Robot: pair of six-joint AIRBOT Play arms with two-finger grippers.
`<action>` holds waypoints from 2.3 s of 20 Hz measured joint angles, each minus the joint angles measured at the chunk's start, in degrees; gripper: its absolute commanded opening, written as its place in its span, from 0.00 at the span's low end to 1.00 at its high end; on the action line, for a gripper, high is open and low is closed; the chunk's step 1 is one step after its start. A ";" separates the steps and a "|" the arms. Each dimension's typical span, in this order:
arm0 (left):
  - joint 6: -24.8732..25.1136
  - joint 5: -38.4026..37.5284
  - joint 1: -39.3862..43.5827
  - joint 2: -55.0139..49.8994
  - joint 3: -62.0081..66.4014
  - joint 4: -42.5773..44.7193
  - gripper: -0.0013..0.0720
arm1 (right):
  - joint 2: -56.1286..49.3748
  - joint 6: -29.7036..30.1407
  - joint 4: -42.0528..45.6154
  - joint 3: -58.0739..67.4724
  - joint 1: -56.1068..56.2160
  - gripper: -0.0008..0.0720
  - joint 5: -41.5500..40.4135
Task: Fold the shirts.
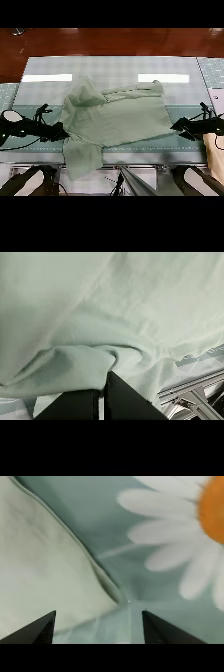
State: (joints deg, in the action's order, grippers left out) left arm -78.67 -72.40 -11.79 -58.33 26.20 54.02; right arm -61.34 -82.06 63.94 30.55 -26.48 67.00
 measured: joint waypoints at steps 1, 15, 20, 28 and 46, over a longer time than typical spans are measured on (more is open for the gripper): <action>0.00 0.09 0.00 0.00 0.02 -0.04 0.05 | -1.20 0.17 -1.55 0.11 1.22 0.86 -0.92; 1.33 4.96 0.00 0.33 26.58 -15.80 0.05 | -10.38 2.36 -9.25 42.99 11.23 0.04 3.43; 1.33 8.87 -0.07 0.98 59.25 -16.59 0.05 | -8.26 0.13 -8.63 75.54 11.39 0.04 7.41; -3.30 2.05 1.97 11.69 83.43 7.02 0.05 | 10.60 -2.03 4.85 87.19 11.41 0.04 14.80; -10.75 1.31 24.44 12.98 54.73 43.17 0.05 | 19.91 -0.81 2.91 49.22 11.45 0.04 13.22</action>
State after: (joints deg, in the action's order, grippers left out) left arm -89.43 -71.09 12.64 -45.34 80.93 97.19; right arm -41.43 -82.87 66.85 79.77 -15.03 80.23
